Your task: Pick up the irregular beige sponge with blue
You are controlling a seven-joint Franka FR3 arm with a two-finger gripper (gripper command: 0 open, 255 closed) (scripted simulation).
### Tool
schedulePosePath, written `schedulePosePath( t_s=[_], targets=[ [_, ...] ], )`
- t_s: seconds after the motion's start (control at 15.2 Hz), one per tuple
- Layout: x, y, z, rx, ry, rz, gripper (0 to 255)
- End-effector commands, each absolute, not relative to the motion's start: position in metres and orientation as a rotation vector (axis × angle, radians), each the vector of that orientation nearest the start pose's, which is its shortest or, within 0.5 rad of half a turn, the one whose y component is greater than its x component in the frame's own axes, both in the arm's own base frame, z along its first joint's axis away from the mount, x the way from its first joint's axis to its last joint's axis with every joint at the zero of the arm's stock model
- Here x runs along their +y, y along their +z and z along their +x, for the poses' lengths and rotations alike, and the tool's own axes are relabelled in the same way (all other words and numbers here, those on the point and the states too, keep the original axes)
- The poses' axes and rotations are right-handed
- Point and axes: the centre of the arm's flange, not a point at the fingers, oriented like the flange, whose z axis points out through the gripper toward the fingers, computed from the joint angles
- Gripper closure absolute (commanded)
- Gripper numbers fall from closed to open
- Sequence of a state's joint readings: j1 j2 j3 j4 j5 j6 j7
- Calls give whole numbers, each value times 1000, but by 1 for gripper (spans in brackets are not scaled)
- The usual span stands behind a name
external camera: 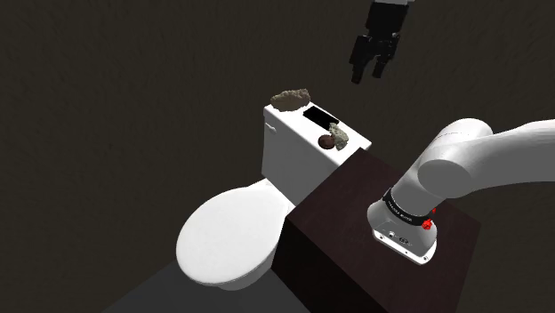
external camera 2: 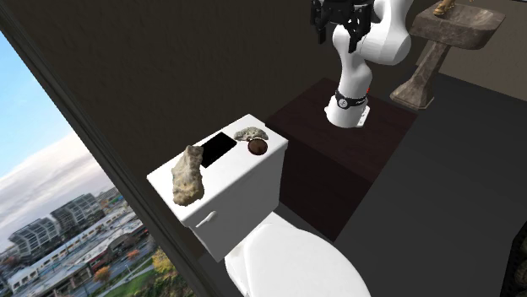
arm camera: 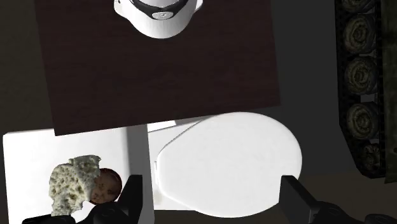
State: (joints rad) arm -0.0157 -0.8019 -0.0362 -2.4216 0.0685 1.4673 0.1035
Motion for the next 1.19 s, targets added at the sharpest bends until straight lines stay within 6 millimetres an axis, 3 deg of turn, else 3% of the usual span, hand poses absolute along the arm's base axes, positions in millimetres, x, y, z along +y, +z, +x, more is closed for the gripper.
schedulePosePath(
  t_s=[0.0,0.53,1.12],
  targets=[
    [-10,557,289,214,237,-3035,0],
    [-60,485,320,-25,114,-3110,0],
    [-114,411,372,-305,-32,-3165,0]
  ],
)
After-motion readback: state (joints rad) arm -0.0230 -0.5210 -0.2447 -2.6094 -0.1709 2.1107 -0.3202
